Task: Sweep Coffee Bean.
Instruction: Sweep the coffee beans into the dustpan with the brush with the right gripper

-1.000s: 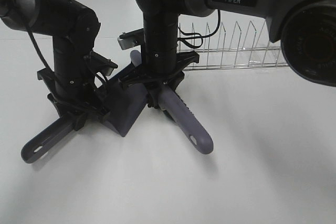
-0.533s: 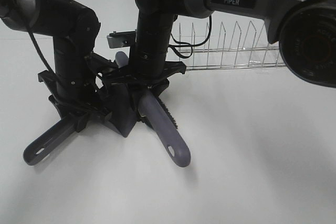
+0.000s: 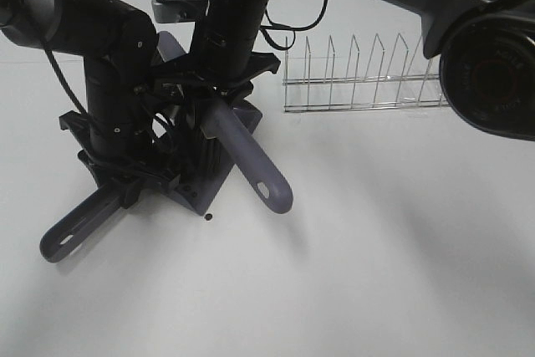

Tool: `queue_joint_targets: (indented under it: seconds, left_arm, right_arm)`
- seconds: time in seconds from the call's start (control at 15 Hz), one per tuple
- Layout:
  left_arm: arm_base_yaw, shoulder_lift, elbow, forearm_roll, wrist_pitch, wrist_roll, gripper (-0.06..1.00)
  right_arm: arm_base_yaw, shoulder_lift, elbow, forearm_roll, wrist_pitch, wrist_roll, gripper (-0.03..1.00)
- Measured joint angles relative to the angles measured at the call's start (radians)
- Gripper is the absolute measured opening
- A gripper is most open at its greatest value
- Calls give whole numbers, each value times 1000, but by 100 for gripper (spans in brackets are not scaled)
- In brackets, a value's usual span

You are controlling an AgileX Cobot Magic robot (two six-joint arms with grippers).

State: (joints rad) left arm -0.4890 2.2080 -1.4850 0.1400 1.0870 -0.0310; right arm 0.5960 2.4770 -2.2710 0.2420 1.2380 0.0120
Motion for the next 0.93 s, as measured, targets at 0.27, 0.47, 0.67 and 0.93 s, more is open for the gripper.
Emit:
queue_joint_targets:
  seconds: [0.27, 0.47, 0.67, 0.93]
  left_arm:
    - [-1, 2, 0, 2, -2, 4, 33]
    - [-1, -7, 0, 18, 23, -4, 33]
    - [-1, -76, 100, 25, -11, -48, 33]
    - [-1, -169, 304, 23, -111, -109, 33]
  right_arm:
    - [-47, 3, -81, 13, -5, 0, 31]
    - [-52, -45, -74, -54, -4, 8, 31]
    - [-50, -197, 144, -127, -8, 19, 31]
    - [-50, -336, 456, -225, -7, 84, 31]
